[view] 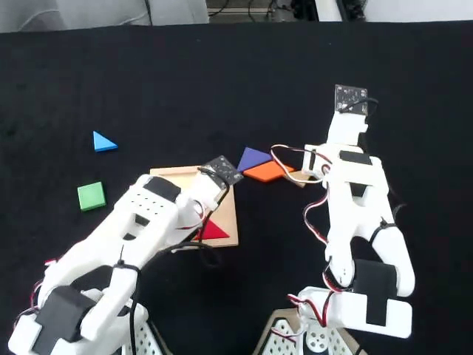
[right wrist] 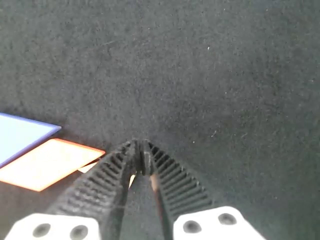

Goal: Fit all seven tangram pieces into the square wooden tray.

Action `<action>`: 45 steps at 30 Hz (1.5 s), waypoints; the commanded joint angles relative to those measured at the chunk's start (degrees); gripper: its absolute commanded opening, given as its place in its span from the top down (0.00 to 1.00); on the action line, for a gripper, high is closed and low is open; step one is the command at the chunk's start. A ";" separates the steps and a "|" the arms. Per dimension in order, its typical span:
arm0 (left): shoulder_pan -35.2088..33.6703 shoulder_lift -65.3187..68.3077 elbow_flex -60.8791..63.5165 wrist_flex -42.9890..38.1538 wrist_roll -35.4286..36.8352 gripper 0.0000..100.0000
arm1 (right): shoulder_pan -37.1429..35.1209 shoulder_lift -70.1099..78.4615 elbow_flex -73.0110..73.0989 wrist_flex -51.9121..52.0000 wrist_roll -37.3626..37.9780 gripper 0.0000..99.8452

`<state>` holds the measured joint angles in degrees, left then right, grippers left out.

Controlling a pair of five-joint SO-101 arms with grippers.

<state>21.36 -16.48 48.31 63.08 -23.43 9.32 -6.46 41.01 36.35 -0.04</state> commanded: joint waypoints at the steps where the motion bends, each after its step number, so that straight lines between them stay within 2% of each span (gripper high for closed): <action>1: -0.66 0.62 -0.92 -1.76 0.18 0.97 | 0.70 -0.75 -2.51 0.18 -0.35 0.99; 6: -1.19 0.79 -2.51 -1.85 0.09 0.97 | 0.53 -0.57 -2.51 0.09 -0.18 0.99; 9: -4.18 0.79 -4.62 -1.93 -0.09 0.97 | 0.53 -0.48 -2.51 0.09 -0.18 0.99; 14: -9.36 0.79 -5.58 -1.85 -4.57 0.97 | 0.44 -0.48 -2.51 0.09 -0.18 0.99; 23: -10.59 0.18 -5.67 -2.02 -4.48 0.97 | 0.44 -0.48 -2.42 0.00 -0.09 0.99; 25: -11.21 0.18 -6.02 -4.04 -4.22 0.97 | 0.44 -0.40 -2.33 0.00 -0.09 0.99; 28: -10.95 0.18 -6.55 -9.93 0.70 0.97 | 0.26 -0.40 -2.33 -0.09 -0.09 0.99; 31: -7.60 0.70 -6.55 -16.88 5.63 0.97 | -0.53 -0.40 -2.15 -0.09 -0.09 0.99; 35: -4.00 2.73 -4.35 -24.97 7.03 0.97 | -0.53 -0.40 -2.15 -0.09 -0.09 0.99; 45: -2.77 10.64 -5.23 -25.93 6.86 0.97 | -0.53 -0.40 -2.33 -0.09 -0.09 0.99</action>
<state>17.05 -7.16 44.88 37.85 -16.84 9.32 -6.46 41.01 36.35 -0.04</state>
